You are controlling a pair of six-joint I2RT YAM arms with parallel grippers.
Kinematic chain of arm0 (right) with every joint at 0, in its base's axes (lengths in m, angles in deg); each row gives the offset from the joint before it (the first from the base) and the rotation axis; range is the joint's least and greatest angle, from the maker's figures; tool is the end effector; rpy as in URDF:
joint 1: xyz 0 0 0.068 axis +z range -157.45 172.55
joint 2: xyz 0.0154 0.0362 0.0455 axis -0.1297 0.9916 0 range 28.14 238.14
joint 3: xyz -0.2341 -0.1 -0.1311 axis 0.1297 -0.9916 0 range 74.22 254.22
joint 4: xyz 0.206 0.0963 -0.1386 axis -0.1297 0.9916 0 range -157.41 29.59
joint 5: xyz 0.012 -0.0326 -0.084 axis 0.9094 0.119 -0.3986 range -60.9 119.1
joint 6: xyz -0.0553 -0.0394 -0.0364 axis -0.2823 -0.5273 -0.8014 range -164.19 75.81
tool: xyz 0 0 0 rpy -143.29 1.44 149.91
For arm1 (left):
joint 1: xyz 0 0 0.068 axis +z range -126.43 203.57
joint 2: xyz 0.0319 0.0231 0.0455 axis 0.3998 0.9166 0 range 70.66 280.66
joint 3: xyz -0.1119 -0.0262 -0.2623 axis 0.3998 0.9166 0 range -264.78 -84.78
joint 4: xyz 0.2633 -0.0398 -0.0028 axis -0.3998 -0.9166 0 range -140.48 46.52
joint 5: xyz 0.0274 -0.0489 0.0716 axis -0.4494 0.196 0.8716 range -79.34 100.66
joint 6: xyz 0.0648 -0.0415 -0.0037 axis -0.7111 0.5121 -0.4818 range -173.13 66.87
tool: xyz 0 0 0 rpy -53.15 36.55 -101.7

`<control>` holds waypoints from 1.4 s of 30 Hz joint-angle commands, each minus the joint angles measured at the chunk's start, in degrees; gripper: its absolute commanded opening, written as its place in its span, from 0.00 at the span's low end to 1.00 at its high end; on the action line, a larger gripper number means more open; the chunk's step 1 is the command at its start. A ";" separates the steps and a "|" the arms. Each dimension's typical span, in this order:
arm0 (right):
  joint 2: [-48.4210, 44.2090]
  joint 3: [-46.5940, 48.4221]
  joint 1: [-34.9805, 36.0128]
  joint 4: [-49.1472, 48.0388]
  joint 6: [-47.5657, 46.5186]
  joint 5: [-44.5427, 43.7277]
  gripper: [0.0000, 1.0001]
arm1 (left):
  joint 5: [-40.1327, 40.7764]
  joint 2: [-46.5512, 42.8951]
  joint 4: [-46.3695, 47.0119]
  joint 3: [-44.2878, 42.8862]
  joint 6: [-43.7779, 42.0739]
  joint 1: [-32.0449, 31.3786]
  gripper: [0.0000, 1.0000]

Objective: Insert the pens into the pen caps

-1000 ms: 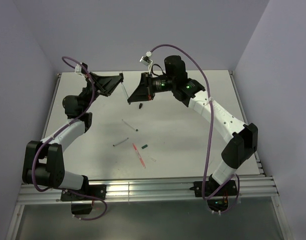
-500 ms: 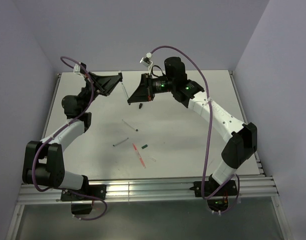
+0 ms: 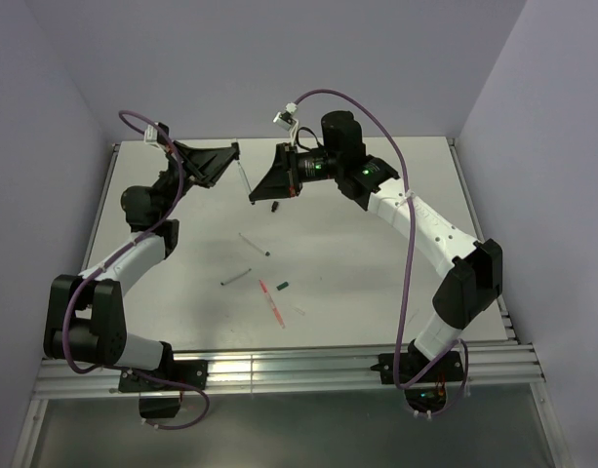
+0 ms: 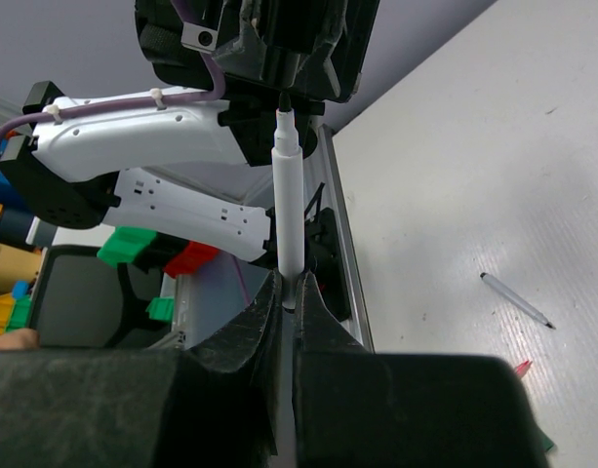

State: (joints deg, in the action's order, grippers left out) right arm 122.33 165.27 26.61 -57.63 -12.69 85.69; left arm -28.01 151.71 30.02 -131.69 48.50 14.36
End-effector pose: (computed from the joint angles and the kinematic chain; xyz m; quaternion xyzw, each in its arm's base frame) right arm 0.3013 0.2697 0.4123 -0.3107 0.6820 0.6088 0.2604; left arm 0.3037 -0.0906 0.3768 -0.0842 0.4954 -0.7826 0.3675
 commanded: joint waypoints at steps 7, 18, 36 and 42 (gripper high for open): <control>-1.56 1.94 -0.40 -2.75 0.22 0.79 0.00 | -0.35 -1.16 20.11 1.04 -1.43 -0.37 0.00; -0.85 2.12 -1.10 -3.80 2.15 1.06 0.00 | -1.84 -1.60 22.74 1.12 -3.27 -1.68 0.00; -0.07 3.96 -1.11 -12.07 7.61 0.44 0.00 | -1.23 -1.69 23.63 0.78 -5.56 -2.04 0.19; 0.29 4.76 -0.84 -12.24 6.99 1.14 0.00 | -1.75 -1.78 22.66 -0.81 -5.91 -1.95 0.28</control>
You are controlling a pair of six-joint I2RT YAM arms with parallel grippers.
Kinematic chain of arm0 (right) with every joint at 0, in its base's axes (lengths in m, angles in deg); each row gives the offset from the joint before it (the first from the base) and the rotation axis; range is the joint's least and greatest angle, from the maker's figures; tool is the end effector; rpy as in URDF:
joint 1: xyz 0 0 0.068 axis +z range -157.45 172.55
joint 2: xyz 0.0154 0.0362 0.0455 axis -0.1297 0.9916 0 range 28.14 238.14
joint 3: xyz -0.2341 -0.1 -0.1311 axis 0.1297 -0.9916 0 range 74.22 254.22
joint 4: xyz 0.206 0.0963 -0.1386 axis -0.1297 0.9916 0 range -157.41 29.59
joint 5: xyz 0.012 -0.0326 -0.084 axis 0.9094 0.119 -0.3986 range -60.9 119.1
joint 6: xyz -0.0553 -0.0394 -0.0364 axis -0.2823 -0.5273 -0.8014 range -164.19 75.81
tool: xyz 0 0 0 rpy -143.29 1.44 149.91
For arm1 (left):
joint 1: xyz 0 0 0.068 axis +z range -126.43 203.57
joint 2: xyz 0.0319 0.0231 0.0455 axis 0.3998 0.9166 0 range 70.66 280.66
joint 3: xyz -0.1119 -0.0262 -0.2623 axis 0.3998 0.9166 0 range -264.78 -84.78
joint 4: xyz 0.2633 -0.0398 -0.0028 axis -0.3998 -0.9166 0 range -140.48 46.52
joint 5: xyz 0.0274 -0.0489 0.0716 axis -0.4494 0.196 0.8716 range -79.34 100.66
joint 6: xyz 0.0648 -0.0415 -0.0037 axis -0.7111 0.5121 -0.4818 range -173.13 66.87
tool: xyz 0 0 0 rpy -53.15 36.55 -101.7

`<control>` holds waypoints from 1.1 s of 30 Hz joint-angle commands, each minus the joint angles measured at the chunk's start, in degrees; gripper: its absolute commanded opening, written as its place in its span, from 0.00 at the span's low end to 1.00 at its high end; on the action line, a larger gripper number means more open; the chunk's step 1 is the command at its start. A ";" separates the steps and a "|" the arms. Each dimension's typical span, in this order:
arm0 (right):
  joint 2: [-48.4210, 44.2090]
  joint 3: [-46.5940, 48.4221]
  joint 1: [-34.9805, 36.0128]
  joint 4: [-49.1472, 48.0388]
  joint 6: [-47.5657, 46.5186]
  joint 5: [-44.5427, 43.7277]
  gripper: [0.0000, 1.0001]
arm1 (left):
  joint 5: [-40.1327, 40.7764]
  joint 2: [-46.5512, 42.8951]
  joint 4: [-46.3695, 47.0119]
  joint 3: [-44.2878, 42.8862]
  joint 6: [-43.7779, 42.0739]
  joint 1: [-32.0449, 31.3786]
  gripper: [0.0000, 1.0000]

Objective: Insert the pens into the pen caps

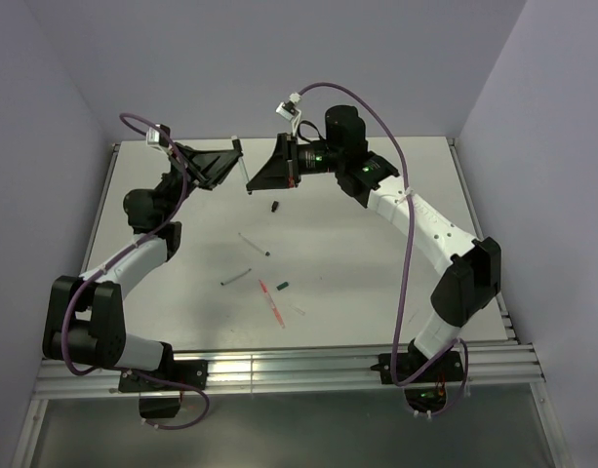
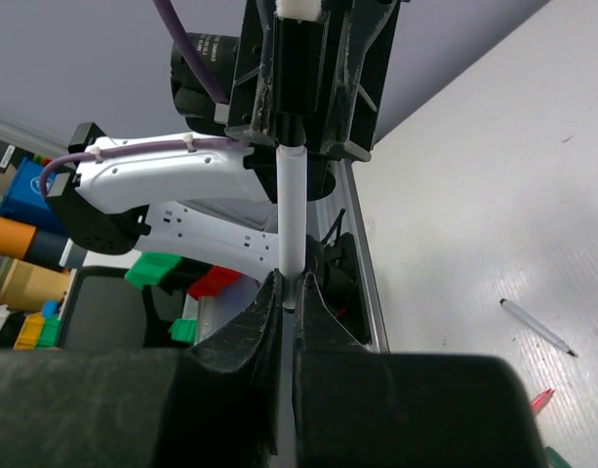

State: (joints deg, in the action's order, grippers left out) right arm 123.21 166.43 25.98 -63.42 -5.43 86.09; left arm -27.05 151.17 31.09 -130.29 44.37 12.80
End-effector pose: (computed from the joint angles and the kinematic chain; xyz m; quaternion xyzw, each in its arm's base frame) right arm 0.3088 0.2697 0.4248 -0.2857 0.6715 0.6320 0.2609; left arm 0.2976 -0.0973 0.3736 -0.0643 0.4939 -0.7745 0.3901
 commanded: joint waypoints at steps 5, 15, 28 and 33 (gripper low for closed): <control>-0.67 3.33 0.06 -6.36 -1.06 1.10 0.00 | -4.03 -1.14 21.76 -3.79 -2.39 -0.40 0.28; -1.55 3.51 0.06 -6.27 -2.38 0.75 0.00 | -7.55 -2.99 19.48 -4.23 -4.68 -0.40 0.13; -2.52 1.14 0.06 -5.57 -4.04 2.95 0.45 | -8.08 -3.17 19.30 -4.76 -5.47 -0.49 0.00; -1.73 1.66 0.58 -4.52 -4.31 3.30 0.47 | -7.99 -2.82 19.13 -4.93 -5.82 -0.49 0.00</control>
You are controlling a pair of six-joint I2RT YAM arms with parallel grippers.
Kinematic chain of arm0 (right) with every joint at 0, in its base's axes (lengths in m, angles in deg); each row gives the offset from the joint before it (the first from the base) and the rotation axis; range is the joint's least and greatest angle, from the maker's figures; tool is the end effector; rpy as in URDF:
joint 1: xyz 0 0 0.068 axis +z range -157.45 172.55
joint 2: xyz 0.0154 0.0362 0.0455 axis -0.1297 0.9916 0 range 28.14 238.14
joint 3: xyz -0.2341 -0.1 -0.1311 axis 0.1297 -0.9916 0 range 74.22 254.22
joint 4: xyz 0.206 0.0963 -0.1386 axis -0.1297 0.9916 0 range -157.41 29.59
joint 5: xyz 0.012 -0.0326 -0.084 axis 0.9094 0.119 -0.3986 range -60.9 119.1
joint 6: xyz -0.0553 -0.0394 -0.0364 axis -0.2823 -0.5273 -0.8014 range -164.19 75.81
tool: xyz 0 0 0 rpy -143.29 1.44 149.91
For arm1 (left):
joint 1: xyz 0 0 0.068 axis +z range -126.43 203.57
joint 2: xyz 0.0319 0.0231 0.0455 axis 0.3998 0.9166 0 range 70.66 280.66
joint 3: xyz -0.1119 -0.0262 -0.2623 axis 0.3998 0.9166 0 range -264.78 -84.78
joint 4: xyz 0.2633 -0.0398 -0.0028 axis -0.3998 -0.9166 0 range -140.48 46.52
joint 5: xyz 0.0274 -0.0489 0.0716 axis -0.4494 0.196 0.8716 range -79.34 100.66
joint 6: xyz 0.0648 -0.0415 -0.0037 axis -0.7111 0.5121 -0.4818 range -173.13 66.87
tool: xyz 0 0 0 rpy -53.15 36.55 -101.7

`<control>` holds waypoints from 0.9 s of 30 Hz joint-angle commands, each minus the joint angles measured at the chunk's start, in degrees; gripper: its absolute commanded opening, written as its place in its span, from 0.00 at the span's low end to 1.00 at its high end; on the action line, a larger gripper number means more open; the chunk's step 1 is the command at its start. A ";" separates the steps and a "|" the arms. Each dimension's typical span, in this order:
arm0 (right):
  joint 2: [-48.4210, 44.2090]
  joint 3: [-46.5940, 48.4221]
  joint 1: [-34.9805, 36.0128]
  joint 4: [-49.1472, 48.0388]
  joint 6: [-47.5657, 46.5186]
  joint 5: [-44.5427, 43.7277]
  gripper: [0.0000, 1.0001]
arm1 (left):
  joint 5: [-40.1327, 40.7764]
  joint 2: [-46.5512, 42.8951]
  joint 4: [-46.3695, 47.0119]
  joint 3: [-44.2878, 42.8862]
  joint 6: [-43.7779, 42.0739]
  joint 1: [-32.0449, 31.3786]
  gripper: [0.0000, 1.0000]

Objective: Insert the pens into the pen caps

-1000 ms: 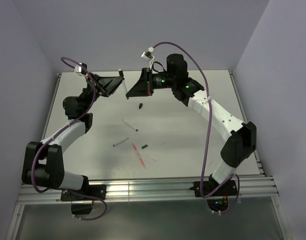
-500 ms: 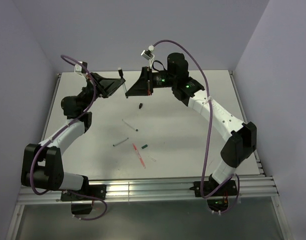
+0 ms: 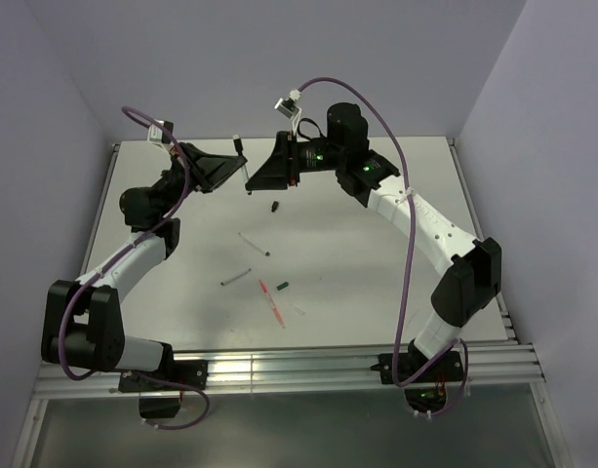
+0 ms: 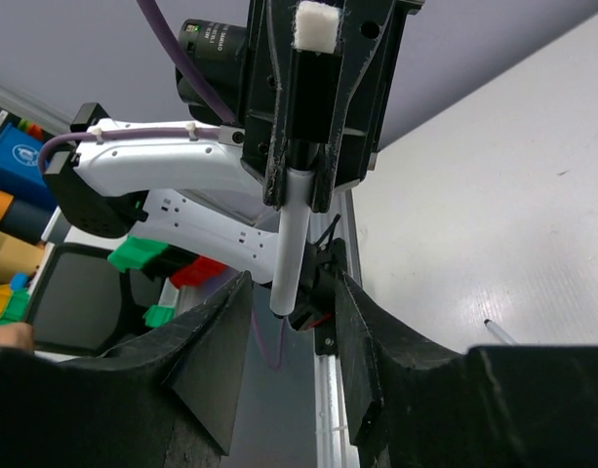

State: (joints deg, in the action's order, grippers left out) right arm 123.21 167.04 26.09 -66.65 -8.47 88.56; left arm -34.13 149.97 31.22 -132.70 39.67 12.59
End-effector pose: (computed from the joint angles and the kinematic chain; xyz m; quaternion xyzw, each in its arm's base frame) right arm 0.3056 0.2703 0.4349 -0.3293 0.6363 0.6357 0.2873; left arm 0.2867 -0.1026 0.3903 0.0244 0.5060 -0.7611 0.4051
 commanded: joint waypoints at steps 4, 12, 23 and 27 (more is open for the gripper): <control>-1.38 0.79 1.53 -1.19 -1.27 1.09 0.46 | -0.73 -1.70 18.56 -2.53 -1.56 -0.27 0.00; -0.23 1.40 2.85 -1.28 -0.48 1.27 0.38 | -0.73 -1.79 18.91 -1.82 -1.83 -0.62 0.00; 0.38 1.32 2.94 -1.28 0.05 2.33 0.00 | -1.61 -1.88 18.12 -1.83 -2.35 -0.71 0.24; -0.23 0.62 2.85 -1.19 -0.83 2.06 0.00 | -2.84 -2.40 16.45 -1.74 -3.06 -0.53 0.46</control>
State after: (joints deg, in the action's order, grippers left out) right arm 123.97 167.04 28.58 -66.11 -8.05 89.43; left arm -35.23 149.42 31.68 -132.72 37.76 12.13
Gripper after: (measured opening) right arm 0.077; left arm 0.421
